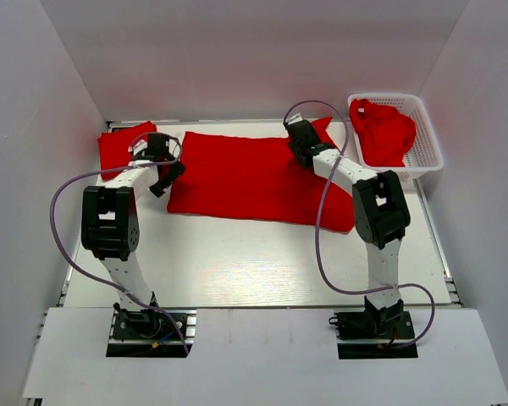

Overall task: Fold and stack the t-shirts
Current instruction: Fold the flattened tshirt in 1/3 of the way

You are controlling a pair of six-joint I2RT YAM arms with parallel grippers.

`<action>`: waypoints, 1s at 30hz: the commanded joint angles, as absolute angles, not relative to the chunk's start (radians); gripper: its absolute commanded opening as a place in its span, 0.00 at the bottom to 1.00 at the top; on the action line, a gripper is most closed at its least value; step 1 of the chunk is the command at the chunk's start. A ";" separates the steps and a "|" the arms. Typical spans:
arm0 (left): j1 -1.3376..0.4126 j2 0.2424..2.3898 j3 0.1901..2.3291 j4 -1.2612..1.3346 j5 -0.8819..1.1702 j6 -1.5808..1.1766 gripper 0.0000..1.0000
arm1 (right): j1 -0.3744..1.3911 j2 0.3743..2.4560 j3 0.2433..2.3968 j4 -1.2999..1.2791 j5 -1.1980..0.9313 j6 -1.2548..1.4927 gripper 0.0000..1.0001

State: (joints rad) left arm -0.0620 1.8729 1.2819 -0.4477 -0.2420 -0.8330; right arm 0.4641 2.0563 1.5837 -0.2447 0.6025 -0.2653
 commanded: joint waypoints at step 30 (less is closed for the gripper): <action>-0.193 1.846 1.155 -0.454 0.034 -0.575 1.00 | 0.388 1.766 1.053 -0.380 0.063 0.369 0.90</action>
